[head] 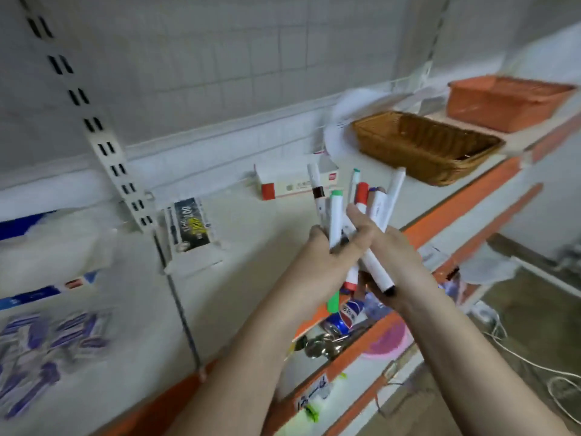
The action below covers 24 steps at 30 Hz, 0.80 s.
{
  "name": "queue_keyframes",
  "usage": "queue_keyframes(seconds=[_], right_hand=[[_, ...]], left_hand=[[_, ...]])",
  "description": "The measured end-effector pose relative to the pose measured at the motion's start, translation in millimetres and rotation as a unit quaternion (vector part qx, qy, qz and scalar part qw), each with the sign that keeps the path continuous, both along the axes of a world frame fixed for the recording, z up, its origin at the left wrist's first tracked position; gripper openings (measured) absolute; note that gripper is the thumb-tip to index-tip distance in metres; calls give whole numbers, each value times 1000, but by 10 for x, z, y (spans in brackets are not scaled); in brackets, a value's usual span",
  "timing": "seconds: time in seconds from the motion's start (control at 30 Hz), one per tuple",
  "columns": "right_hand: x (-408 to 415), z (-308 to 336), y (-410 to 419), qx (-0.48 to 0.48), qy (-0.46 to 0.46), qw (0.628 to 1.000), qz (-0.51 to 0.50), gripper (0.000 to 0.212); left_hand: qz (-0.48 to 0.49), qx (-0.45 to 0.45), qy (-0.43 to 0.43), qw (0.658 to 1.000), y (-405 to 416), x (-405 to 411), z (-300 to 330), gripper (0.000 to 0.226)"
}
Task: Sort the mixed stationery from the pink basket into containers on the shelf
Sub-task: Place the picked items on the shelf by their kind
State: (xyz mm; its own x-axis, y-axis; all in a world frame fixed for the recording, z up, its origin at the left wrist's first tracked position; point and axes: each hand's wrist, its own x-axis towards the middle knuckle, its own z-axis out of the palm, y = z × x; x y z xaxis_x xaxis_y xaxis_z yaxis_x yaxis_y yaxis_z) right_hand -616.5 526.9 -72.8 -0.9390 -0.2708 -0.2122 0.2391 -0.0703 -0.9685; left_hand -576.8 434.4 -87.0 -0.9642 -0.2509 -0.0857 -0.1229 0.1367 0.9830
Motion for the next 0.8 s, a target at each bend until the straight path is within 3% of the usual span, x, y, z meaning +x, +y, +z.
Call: queue_keyframes(seconds=[0.1, 0.2, 0.27, 0.4, 0.6, 0.7, 0.8], right_hand=[[-449, -68, 637, -60, -9, 998, -6, 26], [-961, -60, 1295, -61, -16, 998, -22, 35], [-1272, 25, 1666, -62, -35, 997, -31, 37], [-1968, 189, 2161, -52, -20, 996, -63, 28], [-3314, 401, 2423, -170, 39, 981, -91, 9], [-3901, 520, 2546, -83, 108, 988, -68, 10], [-4220, 584, 2669, 13, 125, 987, 98, 20]], left_hand=[[-54, -6, 10, 998, 631, -501, -8, 66], [-115, 65, 16, 991, 1226, -984, -5, 25], [-126, 75, 15, 989, 1542, -1303, 22, 14], [-98, 21, 14, 995, 2026, -2015, 198, 32], [23, -27, 68, 997, 2143, -3202, 512, 9], [43, 44, 93, 994, 2096, -3735, 778, 9], [135, 105, 101, 980, 2061, -4272, 972, 7]])
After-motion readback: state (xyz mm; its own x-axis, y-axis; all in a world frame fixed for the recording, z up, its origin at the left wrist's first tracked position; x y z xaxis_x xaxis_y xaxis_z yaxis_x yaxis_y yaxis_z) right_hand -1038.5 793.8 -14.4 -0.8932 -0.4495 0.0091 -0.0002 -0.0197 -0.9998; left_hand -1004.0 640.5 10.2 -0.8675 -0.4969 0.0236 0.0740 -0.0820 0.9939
